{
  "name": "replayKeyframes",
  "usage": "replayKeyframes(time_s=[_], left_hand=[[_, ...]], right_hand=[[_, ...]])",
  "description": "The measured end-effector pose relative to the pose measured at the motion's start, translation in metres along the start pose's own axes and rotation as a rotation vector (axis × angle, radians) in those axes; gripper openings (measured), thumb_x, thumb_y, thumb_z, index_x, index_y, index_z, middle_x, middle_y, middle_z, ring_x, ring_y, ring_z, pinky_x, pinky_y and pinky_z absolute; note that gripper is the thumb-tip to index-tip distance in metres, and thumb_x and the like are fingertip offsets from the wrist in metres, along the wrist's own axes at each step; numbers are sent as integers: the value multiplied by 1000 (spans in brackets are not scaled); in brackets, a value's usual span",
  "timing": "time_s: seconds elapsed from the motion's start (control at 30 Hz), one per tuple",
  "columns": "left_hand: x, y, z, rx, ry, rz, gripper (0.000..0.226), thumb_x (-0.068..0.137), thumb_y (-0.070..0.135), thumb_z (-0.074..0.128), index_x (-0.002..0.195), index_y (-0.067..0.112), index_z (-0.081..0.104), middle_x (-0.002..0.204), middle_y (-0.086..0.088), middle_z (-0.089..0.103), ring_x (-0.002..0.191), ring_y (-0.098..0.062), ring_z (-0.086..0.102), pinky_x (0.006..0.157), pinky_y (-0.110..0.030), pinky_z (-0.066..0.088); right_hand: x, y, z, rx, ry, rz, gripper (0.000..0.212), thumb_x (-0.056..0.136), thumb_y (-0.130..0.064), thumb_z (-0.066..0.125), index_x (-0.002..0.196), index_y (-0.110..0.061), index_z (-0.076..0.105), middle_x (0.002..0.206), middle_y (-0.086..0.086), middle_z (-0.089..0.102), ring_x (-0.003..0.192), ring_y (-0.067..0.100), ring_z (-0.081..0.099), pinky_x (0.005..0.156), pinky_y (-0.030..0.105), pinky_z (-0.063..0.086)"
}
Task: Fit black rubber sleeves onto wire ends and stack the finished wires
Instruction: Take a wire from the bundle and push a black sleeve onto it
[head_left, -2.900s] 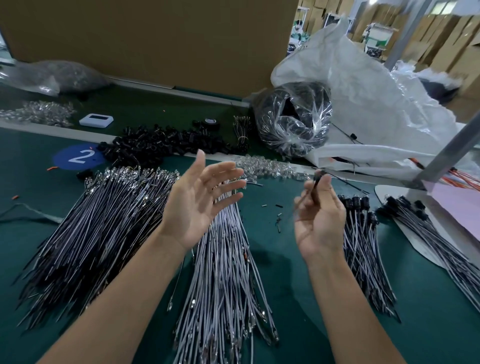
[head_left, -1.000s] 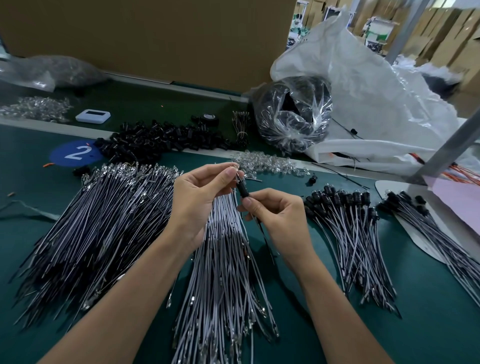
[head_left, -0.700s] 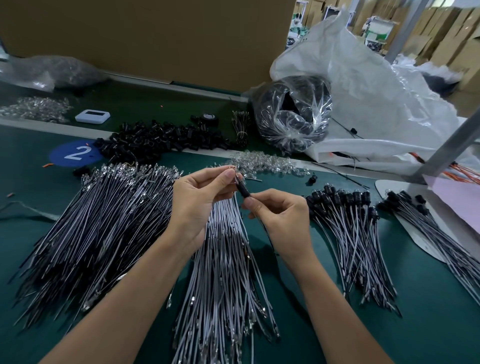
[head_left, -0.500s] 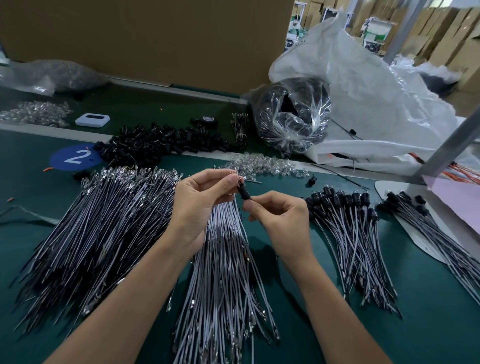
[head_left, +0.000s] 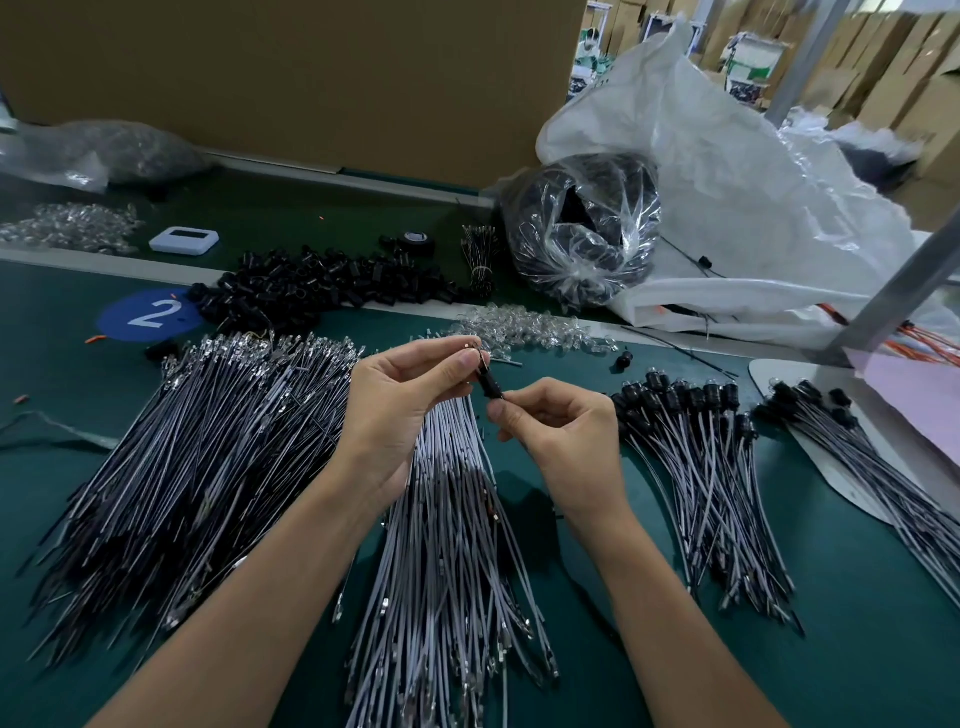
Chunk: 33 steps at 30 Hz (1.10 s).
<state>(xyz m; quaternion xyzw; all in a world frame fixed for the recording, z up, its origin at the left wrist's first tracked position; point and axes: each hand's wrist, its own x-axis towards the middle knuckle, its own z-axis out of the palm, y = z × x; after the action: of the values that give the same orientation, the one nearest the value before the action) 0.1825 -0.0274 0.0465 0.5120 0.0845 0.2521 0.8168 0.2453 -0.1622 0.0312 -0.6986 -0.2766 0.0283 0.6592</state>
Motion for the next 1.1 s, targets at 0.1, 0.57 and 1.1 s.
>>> replayKeyframes(time_s=[0.1, 0.57, 1.1], left_hand=[[0, 0, 0, -8, -6, 0, 17, 62, 16, 76, 78, 15, 80, 84, -6, 77, 82, -14, 72, 72, -20, 57], [1, -3, 0, -23, -37, 11, 16, 64, 16, 75, 79, 14, 80, 84, -5, 77, 82, -13, 72, 70, -20, 56], [1, -6, -2, 55, -100, 2, 12, 72, 17, 72, 81, 20, 80, 93, -3, 77, 88, -12, 70, 77, -21, 56]], right_hand=[[0, 0, 0, -2, -3, 0, 17, 77, -7, 81, 70, -21, 74, 63, -1, 71, 57, 11, 66, 59, 17, 50], [0, 3, 0, -16, 17, 24, 17, 77, -11, 81, 67, -21, 73, 61, 0, 71, 56, 9, 67, 56, 12, 45], [0, -1, 0, 72, -28, 93, 8, 79, -7, 79, 77, -14, 75, 71, 8, 74, 62, 15, 68, 59, 18, 49]])
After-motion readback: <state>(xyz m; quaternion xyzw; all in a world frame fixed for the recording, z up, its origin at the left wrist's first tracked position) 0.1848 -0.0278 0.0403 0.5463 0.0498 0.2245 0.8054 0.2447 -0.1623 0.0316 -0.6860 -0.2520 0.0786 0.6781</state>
